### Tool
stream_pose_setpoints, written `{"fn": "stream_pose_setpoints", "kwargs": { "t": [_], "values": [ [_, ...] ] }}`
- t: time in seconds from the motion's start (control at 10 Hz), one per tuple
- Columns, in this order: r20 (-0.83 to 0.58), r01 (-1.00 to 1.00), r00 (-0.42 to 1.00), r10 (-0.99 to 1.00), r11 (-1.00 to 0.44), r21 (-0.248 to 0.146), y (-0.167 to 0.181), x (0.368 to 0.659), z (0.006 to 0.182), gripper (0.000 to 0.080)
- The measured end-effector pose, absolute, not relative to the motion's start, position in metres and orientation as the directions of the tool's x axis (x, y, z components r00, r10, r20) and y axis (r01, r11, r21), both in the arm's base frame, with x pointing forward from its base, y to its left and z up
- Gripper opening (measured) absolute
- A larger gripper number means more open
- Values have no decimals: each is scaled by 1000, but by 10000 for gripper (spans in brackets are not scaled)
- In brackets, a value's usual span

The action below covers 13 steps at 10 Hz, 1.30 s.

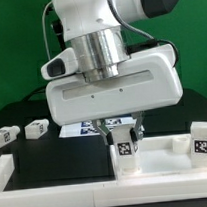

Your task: Assemble square table

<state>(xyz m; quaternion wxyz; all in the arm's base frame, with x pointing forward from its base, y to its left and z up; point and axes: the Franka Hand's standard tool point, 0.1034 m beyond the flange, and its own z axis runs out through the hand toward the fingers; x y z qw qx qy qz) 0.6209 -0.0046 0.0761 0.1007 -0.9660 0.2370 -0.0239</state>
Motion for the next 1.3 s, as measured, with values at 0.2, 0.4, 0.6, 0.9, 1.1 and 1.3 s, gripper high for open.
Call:
{"fn": "stream_pose_setpoints", "kwargs": {
  "t": [0.2,0.4,0.6,0.9,1.1,1.3],
  "values": [
    [-38,-643,760,-649,-740,-197,-5,622,75,289],
    [-86,-865,491,-867,-473,-169,-1,623,75,289],
    [-124,-972,191,-974,-170,-162,-1,622,73,291],
    [-172,-984,-27,-985,56,-168,0,620,73,292],
    [-156,-984,43,-987,-15,-176,1,620,72,373],
    [-45,-876,462,-886,-448,-181,8,626,77,620]
  ]
}}
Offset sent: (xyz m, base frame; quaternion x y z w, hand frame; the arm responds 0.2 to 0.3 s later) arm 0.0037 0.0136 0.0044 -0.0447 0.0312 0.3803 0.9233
